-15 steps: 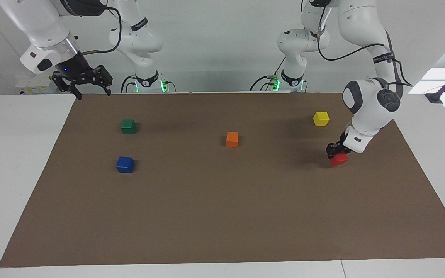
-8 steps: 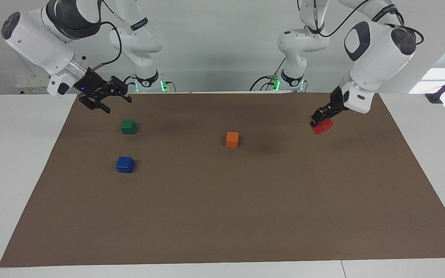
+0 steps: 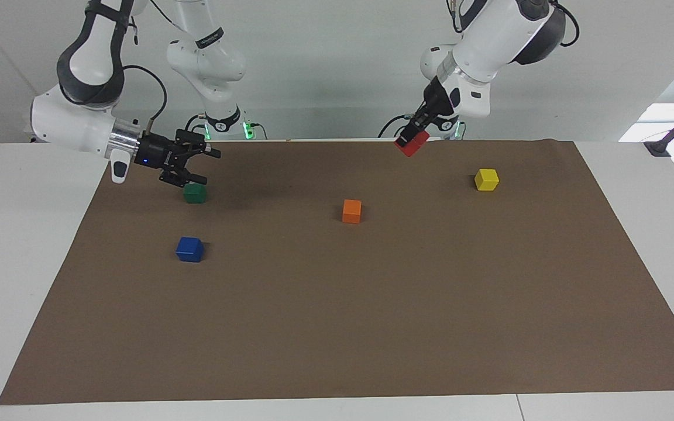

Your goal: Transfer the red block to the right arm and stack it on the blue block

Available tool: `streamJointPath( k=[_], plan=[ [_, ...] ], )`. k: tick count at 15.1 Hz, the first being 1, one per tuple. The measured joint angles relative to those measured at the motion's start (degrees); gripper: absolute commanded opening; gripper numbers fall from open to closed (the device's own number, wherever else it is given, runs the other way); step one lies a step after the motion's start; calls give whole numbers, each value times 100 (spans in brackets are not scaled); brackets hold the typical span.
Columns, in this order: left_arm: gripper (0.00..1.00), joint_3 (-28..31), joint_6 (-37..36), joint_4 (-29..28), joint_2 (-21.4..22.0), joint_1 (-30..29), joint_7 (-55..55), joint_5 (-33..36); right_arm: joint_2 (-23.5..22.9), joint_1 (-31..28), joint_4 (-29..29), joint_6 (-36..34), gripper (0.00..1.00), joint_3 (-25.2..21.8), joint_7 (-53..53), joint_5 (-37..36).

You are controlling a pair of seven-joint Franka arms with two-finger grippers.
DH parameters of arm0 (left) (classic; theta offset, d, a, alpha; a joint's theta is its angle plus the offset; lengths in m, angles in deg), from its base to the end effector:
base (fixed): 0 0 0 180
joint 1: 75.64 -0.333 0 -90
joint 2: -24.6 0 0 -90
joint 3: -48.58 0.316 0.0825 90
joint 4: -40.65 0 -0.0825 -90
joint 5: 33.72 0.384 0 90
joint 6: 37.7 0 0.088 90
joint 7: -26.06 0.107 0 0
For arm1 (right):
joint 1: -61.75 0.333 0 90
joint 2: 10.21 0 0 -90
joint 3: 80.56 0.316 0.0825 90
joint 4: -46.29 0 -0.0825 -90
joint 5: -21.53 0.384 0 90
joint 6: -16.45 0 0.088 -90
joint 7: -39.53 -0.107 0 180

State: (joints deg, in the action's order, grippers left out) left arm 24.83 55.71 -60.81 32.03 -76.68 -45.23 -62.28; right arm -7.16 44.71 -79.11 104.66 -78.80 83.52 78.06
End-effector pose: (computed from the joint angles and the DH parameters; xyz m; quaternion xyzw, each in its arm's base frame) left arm 0.4567 -0.2576 0.6082 0.8809 0.4185 -0.1681 0.1434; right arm 0.4807 -0.0363 0.4206 -0.8470 -0.0877 -0.0009 0.5243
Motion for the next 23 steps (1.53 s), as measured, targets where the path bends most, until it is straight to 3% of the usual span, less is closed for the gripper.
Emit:
streamJointPath(
  k=[5, 9, 11, 15, 23],
  plan=[
    [0, -302, 811, -2, -3, 79, -1660, -464, -380, -68, -298, -898, 100, 3, 613, 1073],
    [0, -358, 1540, -156, -4, 535, -2860, -583, -1277, -5, -453, -1656, 100, 29, 1703, 1853],
    [0, -361, 1818, -299, 14, 652, -2990, -983, -1671, 161, -446, -2146, 100, 44, 1939, 2385],
    [0, -362, 2642, -707, 49, 825, -3164, -1192, -1977, 701, -474, -3063, 100, 56, 2204, 3340],
    [0, -373, 3703, -1011, 82, 1558, -3690, -1519, -2383, 1490, -512, -3543, 100, 78, 2771, 4200]
  ],
)
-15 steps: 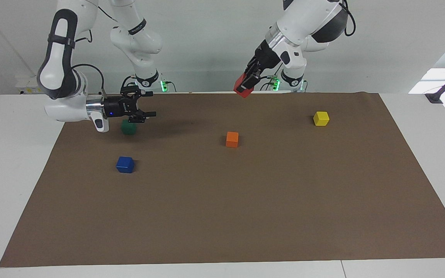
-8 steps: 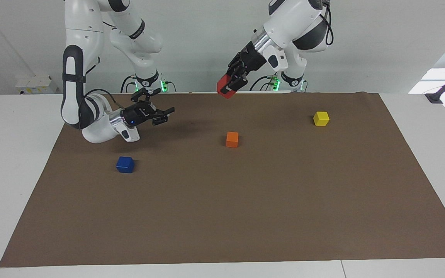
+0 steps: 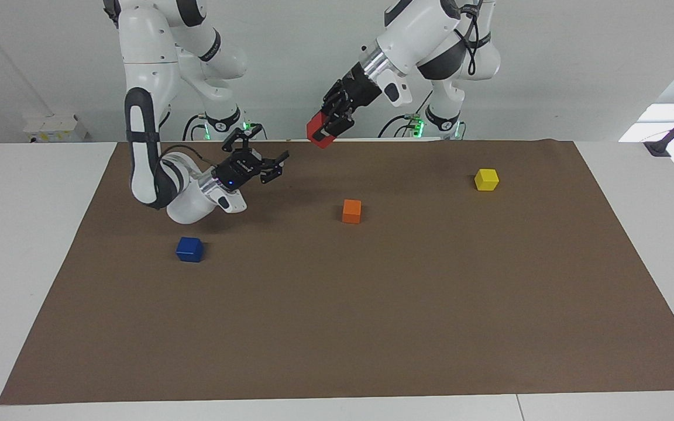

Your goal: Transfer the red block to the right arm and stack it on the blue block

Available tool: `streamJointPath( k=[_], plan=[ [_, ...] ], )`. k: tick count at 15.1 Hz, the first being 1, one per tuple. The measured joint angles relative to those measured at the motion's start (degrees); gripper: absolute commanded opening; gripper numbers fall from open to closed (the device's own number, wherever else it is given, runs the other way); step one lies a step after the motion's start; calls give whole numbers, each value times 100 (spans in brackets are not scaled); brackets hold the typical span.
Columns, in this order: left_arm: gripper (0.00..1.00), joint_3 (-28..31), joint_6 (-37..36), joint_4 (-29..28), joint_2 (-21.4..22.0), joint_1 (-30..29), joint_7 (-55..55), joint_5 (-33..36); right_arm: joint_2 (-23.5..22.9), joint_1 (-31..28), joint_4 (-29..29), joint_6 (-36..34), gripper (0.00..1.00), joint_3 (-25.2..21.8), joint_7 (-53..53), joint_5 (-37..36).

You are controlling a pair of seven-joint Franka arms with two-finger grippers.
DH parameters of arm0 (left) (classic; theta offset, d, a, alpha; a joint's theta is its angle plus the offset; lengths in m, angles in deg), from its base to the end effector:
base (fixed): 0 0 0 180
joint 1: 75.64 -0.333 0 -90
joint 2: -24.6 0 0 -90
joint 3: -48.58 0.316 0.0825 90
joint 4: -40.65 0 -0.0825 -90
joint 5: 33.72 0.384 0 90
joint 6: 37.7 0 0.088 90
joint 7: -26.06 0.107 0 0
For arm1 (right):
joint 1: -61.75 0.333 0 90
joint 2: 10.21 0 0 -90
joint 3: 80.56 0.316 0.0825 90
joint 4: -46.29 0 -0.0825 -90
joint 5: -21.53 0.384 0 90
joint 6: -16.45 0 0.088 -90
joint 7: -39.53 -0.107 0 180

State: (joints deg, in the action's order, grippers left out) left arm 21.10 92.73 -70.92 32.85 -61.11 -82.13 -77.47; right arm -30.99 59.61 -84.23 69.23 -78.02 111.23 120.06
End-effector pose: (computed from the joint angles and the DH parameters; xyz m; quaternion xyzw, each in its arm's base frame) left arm 0.3964 -0.3996 0.5901 0.6751 0.6380 -0.2346 0.2864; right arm 0.4660 0.1392 0.3094 -0.4305 -0.1221 -0.0324 0.8937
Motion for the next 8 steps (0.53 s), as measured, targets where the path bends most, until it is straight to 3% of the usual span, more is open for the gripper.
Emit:
streamJointPath(
  k=[8],
  plan=[
    [0, 2, 627, -341, -74, 415, -166, -5, -130, 706, 57, 30, 100, 7, 155, 1068]
  ],
)
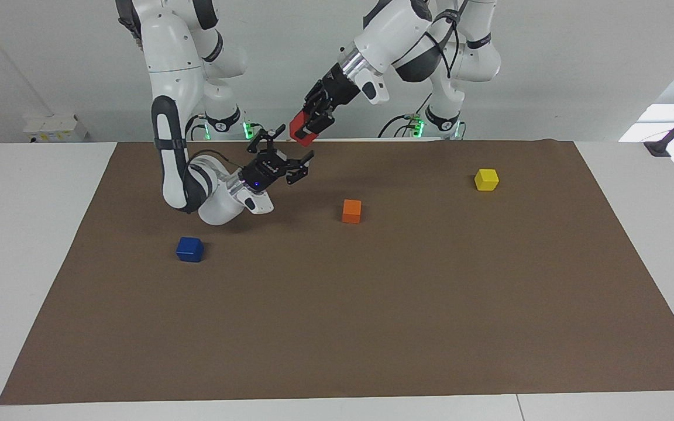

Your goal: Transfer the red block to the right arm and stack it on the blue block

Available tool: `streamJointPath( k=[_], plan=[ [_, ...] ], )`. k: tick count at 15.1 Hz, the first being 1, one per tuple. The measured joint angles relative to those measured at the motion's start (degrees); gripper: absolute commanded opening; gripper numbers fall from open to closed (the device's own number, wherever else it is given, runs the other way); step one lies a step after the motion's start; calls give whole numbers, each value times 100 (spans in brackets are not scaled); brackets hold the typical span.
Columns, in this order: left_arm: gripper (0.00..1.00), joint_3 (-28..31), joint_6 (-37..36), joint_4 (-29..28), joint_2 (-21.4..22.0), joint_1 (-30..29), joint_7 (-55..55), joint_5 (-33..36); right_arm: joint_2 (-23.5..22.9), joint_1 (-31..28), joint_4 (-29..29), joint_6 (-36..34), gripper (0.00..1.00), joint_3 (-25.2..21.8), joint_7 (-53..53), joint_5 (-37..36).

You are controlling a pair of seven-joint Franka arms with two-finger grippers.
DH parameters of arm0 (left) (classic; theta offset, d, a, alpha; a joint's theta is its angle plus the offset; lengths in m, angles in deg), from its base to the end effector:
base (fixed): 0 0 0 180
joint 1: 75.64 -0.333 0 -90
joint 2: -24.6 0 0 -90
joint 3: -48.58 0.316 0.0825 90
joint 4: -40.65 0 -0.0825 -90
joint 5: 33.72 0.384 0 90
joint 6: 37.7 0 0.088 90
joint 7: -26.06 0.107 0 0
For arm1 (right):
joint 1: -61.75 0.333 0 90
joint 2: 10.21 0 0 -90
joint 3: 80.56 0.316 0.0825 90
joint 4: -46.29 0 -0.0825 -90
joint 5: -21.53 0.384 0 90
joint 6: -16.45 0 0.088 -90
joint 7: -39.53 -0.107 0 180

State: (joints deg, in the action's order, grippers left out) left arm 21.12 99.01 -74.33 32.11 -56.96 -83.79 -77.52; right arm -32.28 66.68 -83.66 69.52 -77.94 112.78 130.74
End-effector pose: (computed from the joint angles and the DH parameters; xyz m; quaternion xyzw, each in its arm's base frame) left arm 0.3782 -0.4200 0.5635 0.6685 0.6450 -0.2319 0.2886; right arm 0.4704 0.1929 0.3129 -0.3938 -0.1070 -0.0638 0.9107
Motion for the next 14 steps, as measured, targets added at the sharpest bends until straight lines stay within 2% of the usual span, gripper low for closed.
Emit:
streamJointPath(
  k=[4, 5, 8, 10, 11, 13, 14],
  plan=[
    [0, 6, 238, -14, -161, 0, 64, 0, -1, 78, 8, 11, 100, 0, 10, 44],
    [0, 6, 287, -14, -209, 1, 82, 0, -1, 79, 9, 13, 95, 0, 26, 45],
    [0, 4, 308, -9, -281, 12, 112, 0, -4, 102, 9, 50, 61, 0, 47, 45],
    [0, 7, 309, -7, -278, 30, 159, 5, -18, 135, 8, 133, 18, -1, 18, 44],
    [0, 10, 308, -10, -281, 32, 232, -1, -24, 137, 9, 133, 0, -2, 1, 45],
    [0, 12, 306, -11, -281, 32, 235, -1, -26, 139, 10, 133, 0, -3, 1, 45],
    [27, 12, 306, -11, -280, 33, 238, -1, -26, 140, 11, 134, 0, -3, 1, 45]
  ],
)
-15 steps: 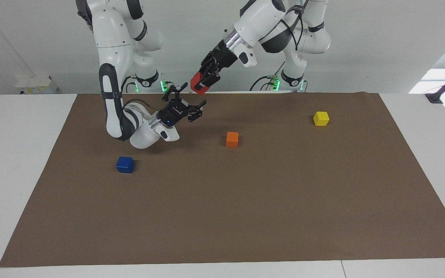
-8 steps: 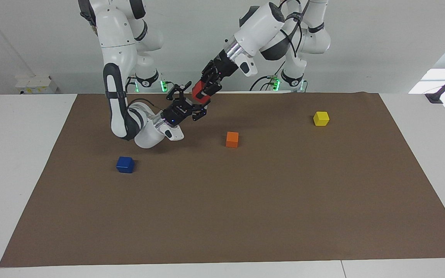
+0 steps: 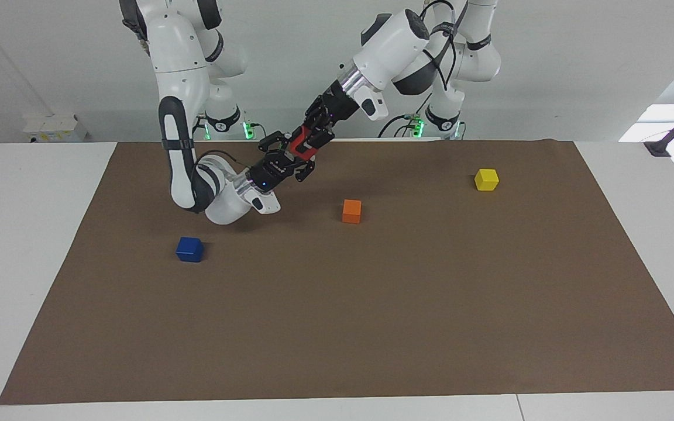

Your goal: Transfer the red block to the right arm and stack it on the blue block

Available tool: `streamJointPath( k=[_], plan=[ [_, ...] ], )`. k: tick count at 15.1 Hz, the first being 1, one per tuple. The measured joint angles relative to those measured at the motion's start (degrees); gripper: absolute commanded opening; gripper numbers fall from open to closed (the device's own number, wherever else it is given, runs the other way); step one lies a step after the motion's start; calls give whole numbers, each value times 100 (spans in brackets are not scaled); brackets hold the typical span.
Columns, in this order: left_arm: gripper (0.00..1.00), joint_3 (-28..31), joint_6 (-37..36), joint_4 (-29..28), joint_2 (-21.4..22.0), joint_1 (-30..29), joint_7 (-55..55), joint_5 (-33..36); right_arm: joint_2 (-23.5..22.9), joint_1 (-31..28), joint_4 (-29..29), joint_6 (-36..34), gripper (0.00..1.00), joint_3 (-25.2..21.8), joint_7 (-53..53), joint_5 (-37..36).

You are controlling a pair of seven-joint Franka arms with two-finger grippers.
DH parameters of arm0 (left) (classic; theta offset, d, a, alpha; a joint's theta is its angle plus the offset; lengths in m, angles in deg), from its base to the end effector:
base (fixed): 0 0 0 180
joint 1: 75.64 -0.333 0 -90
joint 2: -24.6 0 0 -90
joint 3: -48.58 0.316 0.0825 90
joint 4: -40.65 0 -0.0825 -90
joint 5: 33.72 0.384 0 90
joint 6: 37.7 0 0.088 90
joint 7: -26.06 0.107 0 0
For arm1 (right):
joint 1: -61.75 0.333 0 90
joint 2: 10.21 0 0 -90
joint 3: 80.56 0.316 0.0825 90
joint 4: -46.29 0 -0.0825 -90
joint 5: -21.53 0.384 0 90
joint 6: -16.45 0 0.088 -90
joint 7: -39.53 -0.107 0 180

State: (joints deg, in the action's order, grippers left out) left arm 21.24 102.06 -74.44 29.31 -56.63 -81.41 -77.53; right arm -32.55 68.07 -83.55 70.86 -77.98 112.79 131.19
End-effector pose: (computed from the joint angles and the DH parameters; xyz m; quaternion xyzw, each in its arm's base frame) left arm 0.3916 -0.4228 0.5433 0.6706 0.6422 -0.2264 0.2943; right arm 0.4686 0.2039 0.3087 -0.4016 -0.1050 -0.0584 0.9079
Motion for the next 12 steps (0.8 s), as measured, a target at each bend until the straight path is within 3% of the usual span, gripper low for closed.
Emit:
streamJointPath(
  k=[1, 5, 9, 12],
  plan=[
    [99, 2, -2, 0, 1, 0, 1, 0, 0, 0, 2, 2, 0, 0, 0, 0],
    [100, 72, -364, 16, 133, -234, 9, 0, 0, 24, 46, 73, 0, 4, 34, 0],
    [100, 177, -1735, 128, 580, -1424, 610, 0, 0, 32, 85, 80, 0, 4, 34, 0],
    [100, 224, -2642, 169, 711, -2518, 1653, 1, 7, 32, 126, 157, 0, 2, 33, 0]
  ],
)
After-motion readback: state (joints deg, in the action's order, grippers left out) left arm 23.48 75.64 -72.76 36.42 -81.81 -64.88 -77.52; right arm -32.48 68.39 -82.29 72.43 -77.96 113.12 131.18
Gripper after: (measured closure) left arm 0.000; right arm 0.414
